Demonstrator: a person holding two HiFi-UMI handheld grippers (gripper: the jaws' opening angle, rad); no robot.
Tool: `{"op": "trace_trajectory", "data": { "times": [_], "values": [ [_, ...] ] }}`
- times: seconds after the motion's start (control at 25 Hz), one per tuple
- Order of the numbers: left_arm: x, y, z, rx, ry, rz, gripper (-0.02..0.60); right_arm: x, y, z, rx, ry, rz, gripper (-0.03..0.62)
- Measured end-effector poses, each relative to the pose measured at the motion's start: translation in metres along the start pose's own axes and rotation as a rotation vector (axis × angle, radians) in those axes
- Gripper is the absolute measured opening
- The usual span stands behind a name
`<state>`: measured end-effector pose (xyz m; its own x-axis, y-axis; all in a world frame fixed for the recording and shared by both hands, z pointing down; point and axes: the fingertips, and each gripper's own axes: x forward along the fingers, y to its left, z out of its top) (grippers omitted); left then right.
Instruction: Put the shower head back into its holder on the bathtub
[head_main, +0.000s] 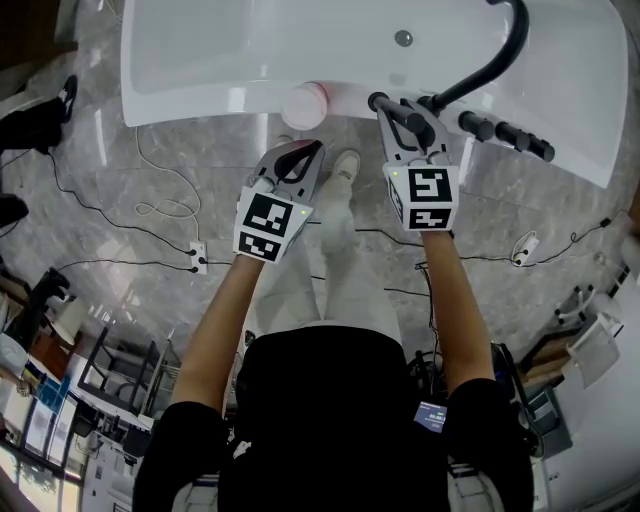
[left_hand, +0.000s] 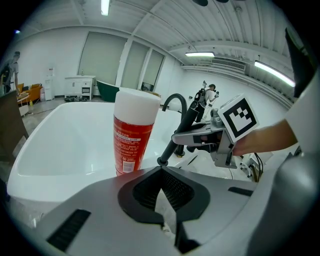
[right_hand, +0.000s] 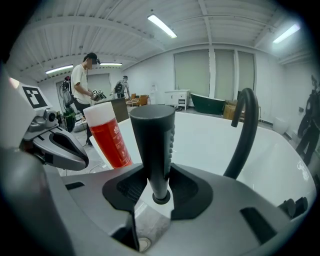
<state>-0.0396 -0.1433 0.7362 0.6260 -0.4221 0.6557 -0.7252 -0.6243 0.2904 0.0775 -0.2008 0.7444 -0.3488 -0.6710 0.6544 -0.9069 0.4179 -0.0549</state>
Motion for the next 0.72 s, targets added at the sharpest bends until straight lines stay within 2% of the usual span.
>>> {"op": "trace_trajectory", "data": {
  "times": [0.24, 0.72],
  "values": [
    [0.001, -0.001, -0.003, -0.012, 0.0, 0.004, 0.014, 0.004, 0.0, -0.013, -0.007, 0.029, -0.003, 0.14],
    [0.001, 0.003, -0.006, -0.024, 0.002, 0.01, 0.014, 0.012, 0.005, -0.009, -0.009, 0.009, 0.002, 0.14]
  ]
}}
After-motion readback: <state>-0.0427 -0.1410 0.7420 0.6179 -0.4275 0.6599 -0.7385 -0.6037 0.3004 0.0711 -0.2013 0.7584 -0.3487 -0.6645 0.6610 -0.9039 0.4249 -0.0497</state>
